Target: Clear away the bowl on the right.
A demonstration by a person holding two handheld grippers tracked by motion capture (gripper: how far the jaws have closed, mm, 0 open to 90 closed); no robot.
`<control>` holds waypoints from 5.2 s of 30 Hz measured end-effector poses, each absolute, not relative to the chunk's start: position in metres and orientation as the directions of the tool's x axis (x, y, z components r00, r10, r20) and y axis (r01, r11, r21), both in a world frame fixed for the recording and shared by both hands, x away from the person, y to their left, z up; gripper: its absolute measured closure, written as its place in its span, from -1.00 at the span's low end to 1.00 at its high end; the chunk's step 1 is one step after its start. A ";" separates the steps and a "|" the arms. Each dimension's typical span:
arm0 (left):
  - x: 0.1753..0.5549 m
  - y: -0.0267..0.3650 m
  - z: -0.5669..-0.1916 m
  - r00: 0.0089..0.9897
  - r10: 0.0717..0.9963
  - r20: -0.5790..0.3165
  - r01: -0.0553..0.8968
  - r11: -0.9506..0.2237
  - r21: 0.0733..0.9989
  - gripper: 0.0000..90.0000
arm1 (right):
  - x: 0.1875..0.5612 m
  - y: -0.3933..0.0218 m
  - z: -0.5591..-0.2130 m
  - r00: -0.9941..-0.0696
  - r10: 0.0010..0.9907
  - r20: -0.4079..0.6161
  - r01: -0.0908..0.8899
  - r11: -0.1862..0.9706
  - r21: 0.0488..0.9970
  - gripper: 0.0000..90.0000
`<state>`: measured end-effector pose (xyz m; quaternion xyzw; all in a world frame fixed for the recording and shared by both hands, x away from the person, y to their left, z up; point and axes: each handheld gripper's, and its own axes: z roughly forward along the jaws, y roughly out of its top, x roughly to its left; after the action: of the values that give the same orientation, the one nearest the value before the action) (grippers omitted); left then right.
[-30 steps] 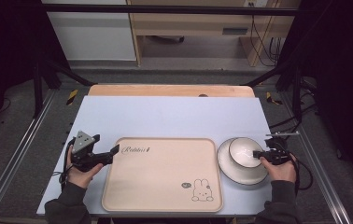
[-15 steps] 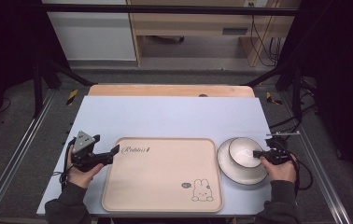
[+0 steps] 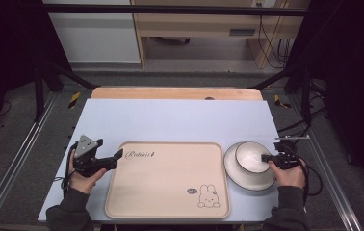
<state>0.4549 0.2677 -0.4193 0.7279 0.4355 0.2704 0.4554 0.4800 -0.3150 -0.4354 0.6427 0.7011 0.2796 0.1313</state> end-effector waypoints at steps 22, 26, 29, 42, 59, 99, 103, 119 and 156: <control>0.454 0.269 -0.416 0.473 0.881 -0.008 0.381 -0.196 0.904 -0.68 | 0.474 -0.303 -0.421 -0.148 0.980 0.129 0.815 0.047 0.578 0.83; 0.454 0.269 -0.417 0.471 0.882 -0.009 0.384 -0.196 0.902 -0.68 | 0.474 -0.300 -0.419 -0.156 0.981 0.118 0.814 0.060 0.578 0.83; 0.455 0.269 -0.418 0.471 0.882 -0.010 0.387 -0.197 0.901 -0.68 | 0.474 -0.298 -0.419 -0.162 0.980 0.120 0.817 0.065 0.574 0.83; 0.455 0.268 -0.418 0.473 0.881 -0.008 0.387 -0.199 0.901 -0.68 | 0.469 -0.293 -0.408 -0.204 0.967 0.149 0.791 0.073 0.608 0.83; 0.455 0.268 -0.417 0.472 0.882 -0.006 0.384 -0.200 0.901 -0.68 | 0.458 -0.280 -0.388 -0.276 0.947 0.166 0.745 0.102 0.660 0.83; 0.454 0.265 -0.420 0.486 0.874 0.001 0.383 -0.214 0.898 -0.69 | 0.456 -0.237 -0.365 -0.381 0.909 0.170 0.686 0.155 0.711 0.83; 0.454 0.265 -0.419 0.486 0.874 -0.001 0.382 -0.212 0.900 -0.69 | 0.458 -0.236 -0.362 -0.381 0.909 0.170 0.682 0.151 0.716 0.83; 0.454 0.265 -0.418 0.485 0.874 -0.003 0.378 -0.207 0.902 -0.69 | 0.468 -0.211 -0.351 -0.425 0.890 0.167 0.656 0.175 0.734 0.83; 0.453 0.267 -0.417 0.485 0.875 -0.004 0.374 -0.203 0.905 -0.69 | 0.501 -0.145 -0.359 -0.498 0.848 0.183 0.650 0.225 0.726 0.83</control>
<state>0.4532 0.2675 -0.4166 0.7268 0.4295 0.2704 0.4627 0.5007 -0.1450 -0.3591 0.4849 0.7722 0.3905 0.1266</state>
